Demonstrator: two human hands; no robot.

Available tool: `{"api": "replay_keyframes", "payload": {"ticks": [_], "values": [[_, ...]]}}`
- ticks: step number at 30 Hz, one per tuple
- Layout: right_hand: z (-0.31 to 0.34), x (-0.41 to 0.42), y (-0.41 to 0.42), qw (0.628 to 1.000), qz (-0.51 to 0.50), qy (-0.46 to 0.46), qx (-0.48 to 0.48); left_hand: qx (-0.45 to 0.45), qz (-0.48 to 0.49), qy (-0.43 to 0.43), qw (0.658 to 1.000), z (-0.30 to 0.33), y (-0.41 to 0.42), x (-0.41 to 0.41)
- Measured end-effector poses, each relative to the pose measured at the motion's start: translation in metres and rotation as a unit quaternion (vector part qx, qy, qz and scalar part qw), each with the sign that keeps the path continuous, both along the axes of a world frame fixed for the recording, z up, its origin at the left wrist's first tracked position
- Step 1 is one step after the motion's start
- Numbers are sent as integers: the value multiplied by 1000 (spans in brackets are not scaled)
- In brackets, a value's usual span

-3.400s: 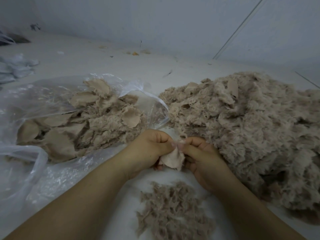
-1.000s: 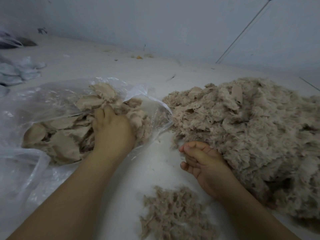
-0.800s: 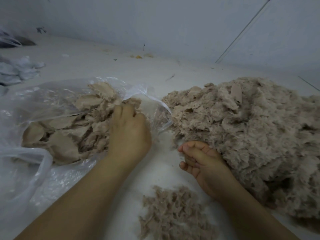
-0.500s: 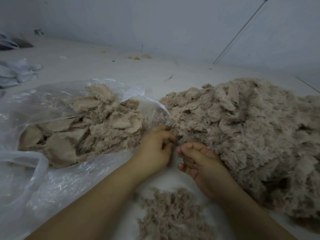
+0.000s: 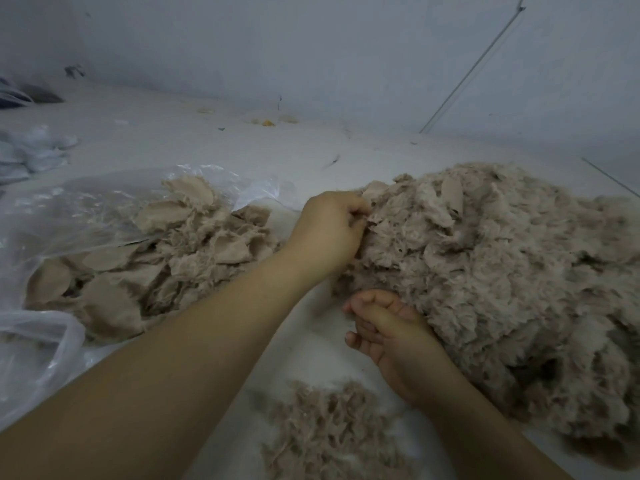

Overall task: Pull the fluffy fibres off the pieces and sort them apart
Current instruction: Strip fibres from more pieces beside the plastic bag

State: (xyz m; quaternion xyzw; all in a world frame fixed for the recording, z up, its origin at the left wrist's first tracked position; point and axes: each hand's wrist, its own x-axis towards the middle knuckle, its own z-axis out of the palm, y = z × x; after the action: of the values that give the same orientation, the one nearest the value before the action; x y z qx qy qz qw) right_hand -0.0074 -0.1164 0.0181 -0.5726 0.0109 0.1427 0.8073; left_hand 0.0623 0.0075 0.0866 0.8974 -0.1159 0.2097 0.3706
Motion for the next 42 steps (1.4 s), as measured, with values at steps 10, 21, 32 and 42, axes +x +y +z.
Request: {"api": "replay_keyframes", "payload": {"ticks": [10,21,32,42], "values": [[0,4,-1,998,8,23,49,56,-88,-58,993,-45,29,-47],[5,6,1,989,-36,102,99,17,-123,-45,991,-68,38,-76],[3,2,-3,997,13,19,76,-377,-71,191,903,-61,36,-80],[0,3,-3,999,26,-17,-11,-436,-111,248,858,-67,32,-75]]}}
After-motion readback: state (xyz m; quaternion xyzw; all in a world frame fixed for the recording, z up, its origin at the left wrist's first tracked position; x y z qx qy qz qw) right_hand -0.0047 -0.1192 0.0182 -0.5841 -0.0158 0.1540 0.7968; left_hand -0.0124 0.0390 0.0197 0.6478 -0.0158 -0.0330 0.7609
